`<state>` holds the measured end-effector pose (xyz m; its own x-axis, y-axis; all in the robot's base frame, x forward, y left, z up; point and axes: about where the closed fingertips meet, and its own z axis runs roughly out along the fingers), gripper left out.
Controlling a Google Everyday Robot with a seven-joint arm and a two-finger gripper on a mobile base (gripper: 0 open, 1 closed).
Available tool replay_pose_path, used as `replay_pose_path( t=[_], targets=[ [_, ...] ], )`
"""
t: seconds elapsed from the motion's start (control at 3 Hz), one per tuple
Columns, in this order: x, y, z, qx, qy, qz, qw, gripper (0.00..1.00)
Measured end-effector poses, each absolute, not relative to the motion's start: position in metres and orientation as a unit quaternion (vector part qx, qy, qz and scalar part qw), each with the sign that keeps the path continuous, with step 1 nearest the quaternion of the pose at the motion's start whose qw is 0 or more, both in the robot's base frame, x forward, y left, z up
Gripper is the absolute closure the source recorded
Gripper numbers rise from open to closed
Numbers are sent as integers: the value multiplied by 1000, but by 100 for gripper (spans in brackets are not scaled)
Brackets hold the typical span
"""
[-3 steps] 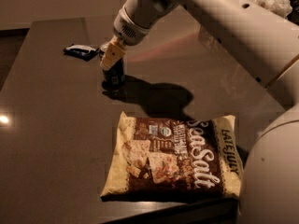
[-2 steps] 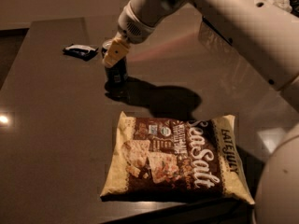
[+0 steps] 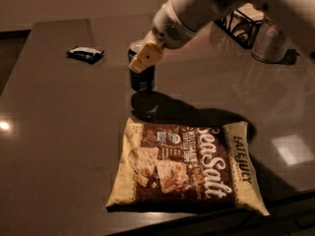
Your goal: Move pepsi can near brown chip bag
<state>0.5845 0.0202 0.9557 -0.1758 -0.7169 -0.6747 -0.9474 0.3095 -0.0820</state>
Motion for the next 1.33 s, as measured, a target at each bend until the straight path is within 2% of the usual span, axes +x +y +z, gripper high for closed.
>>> replay_pose_path(
  t=[0.67,1.0,1.33],
  targets=[
    [537,-27,937,-537,759,191,314,100],
    [523,-37,924,-536,764,187,307,82],
    [514,-44,918,-535,767,186,302,60]
  ],
)
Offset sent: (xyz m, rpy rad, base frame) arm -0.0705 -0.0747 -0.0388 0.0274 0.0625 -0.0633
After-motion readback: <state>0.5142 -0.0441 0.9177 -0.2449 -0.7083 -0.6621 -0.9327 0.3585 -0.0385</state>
